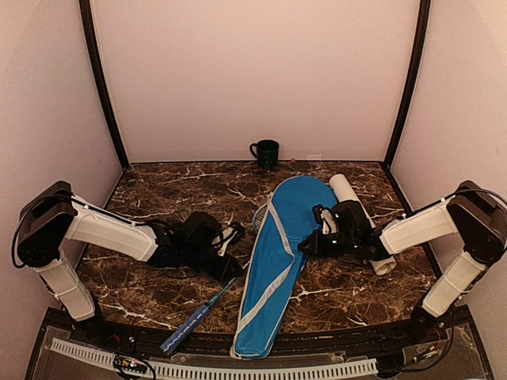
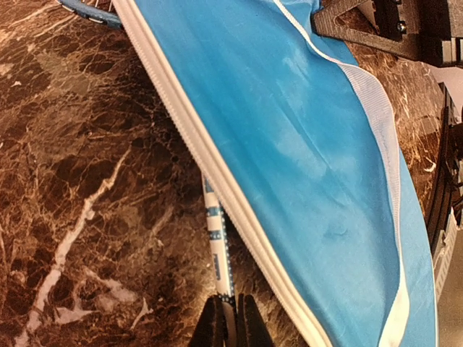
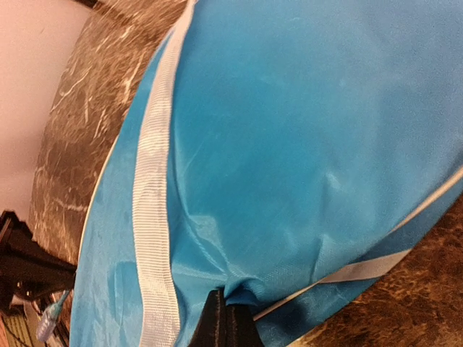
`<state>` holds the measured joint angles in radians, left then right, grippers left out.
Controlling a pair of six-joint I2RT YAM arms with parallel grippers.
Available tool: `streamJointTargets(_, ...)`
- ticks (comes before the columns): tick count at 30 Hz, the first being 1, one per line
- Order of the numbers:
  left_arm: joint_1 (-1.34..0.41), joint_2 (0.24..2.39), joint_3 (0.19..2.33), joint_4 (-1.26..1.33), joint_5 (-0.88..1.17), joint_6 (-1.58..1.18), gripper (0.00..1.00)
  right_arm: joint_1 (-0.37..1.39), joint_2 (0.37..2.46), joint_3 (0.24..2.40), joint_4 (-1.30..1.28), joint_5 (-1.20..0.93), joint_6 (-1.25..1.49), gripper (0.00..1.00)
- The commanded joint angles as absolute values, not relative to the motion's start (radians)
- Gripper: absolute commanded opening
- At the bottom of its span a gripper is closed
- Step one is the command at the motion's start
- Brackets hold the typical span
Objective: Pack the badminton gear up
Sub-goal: Place the racket in the racket bag.
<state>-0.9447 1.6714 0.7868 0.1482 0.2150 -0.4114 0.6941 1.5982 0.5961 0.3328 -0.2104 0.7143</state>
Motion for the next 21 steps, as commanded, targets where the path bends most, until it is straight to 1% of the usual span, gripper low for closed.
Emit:
streamJointTargets(1, -0.958, 1.62, 0.845, 0.231, 0.405, -0.292, 0.0, 0.71, 1.562, 0.599, 0.436, -0.42, 0.57, 0.0)
streamJointTargets(8, -0.948, 1.652, 0.852, 0.322, 0.386, -0.328, 0.0, 0.713, 1.585, 0.601, 0.477, -0.458, 0.552, 0.0)
streamJointTargets(14, -0.94, 1.692, 0.877, 0.426, 0.387, -0.364, 0.0, 0.714, 1.67, 0.606, 0.521, -0.484, 0.546, 0.0)
streamJointTargets(21, -0.93, 1.774, 0.944, 0.495, 0.431, -0.383, 0.0, 0.717, 1.704, 0.599, 0.577, -0.502, 0.558, 0.0)
